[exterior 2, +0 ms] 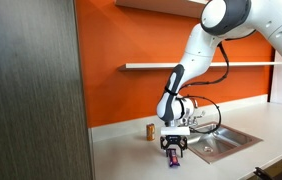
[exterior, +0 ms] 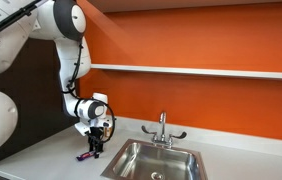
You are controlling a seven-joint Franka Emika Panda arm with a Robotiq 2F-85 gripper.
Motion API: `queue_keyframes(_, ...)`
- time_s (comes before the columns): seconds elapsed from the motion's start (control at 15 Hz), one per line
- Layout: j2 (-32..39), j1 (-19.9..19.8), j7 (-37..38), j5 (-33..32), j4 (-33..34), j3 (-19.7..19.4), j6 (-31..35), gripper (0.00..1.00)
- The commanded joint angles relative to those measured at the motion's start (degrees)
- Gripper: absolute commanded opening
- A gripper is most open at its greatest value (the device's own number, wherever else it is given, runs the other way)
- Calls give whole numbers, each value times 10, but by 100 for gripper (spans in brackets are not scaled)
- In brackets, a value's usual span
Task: Place the snack bar onto the shelf
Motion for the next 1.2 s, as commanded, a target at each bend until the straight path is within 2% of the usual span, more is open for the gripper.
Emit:
queue_keyframes(0.0, -6, 12, 15, 10, 2, -7, -15, 49)
queue_keyframes(0.2, -9, 10, 14, 13, 1, -3, -14, 26)
queue_keyframes(0.33, -12, 8, 12, 16, 0, -2, -13, 16)
queue_keyframes(1.13, -53, 20, 13, 0, -28, -18, -25, 14)
